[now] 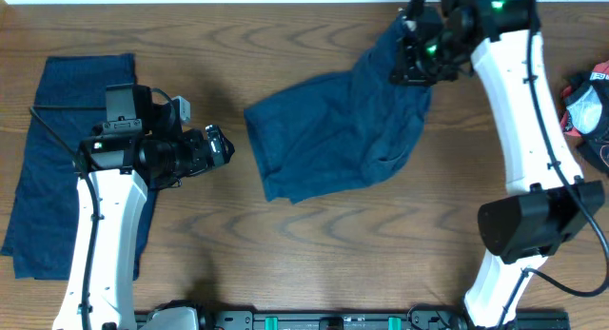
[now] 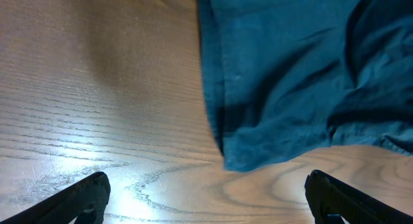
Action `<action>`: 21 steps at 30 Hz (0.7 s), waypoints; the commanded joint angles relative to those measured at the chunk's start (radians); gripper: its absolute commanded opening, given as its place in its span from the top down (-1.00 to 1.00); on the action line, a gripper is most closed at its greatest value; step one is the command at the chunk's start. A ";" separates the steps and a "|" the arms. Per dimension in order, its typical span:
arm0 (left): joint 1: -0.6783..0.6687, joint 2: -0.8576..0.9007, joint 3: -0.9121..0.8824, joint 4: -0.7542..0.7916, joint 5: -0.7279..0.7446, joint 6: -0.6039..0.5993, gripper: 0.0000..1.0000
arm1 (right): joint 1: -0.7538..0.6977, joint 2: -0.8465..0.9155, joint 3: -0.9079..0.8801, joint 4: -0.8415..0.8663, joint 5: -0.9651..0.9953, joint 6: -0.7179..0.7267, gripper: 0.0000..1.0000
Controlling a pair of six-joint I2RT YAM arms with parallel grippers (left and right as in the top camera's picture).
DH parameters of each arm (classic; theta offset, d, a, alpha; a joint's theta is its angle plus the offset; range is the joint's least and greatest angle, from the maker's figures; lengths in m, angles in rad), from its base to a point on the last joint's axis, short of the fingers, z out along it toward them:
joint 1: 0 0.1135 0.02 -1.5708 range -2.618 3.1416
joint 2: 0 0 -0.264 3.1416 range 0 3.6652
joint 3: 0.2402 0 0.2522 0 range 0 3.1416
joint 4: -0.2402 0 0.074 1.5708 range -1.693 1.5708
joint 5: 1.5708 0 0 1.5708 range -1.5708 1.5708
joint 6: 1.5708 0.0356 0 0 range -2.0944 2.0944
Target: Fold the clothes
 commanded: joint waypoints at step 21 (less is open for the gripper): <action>0.290 0.002 0.031 0.033 0.059 -0.043 -0.95 | 0.181 0.098 0.013 0.071 0.141 0.145 0.98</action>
